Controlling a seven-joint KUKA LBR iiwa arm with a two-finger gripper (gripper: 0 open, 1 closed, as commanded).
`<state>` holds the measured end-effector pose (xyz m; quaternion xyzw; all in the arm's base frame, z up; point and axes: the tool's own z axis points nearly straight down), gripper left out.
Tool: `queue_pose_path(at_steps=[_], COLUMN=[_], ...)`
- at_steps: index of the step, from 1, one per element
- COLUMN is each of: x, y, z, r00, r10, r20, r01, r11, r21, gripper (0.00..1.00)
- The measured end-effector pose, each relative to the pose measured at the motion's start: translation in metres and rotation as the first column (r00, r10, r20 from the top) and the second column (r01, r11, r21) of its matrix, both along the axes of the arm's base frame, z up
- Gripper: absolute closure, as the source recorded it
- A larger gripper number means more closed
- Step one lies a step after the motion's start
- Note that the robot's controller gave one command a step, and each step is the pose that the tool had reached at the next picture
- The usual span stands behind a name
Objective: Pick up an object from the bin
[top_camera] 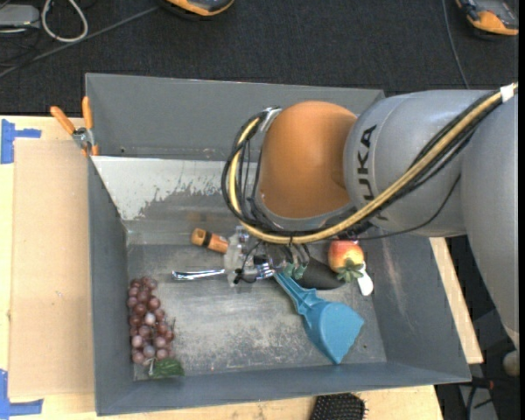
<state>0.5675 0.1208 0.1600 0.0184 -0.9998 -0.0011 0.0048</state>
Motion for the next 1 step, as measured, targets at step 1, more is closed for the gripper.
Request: queue_pose_path(at_steps=[1], x=[0.0025], y=[0.0005], z=[0.0370], r00=[1.000], r10=[-0.001], r20=[0.010], r01=[0.001], r11=[1.000], r21=[0.002], gripper=[1.00])
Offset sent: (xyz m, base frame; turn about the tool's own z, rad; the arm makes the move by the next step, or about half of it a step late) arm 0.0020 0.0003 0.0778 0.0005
